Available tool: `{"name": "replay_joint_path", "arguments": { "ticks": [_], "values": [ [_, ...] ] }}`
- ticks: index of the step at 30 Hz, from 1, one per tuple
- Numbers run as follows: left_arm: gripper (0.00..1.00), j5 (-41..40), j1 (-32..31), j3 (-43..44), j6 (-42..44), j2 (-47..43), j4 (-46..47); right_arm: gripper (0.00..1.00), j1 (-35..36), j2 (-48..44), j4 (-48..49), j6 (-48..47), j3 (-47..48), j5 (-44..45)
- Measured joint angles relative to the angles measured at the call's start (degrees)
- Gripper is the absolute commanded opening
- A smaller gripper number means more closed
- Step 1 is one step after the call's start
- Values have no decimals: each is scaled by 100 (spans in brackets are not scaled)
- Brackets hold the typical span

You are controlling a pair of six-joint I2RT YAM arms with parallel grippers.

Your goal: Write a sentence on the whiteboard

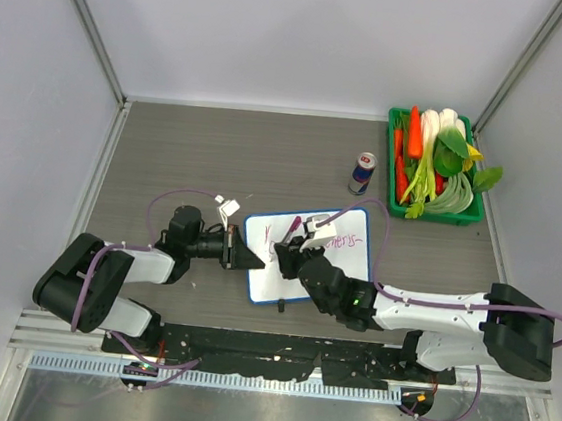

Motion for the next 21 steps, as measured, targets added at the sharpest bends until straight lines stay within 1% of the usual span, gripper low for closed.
{"name": "replay_joint_path", "arguments": {
  "ticks": [8,17,21],
  "values": [
    [0,0,0,0,0,0,2,1,0,-168,-72,-4,0,11],
    [0,0,0,-2,0,0,2,2,0,-1093,76,-26,-299,26],
    [0,0,0,0,0,0,2,1,0,-1349,76,-52,-398,76]
  ]
}}
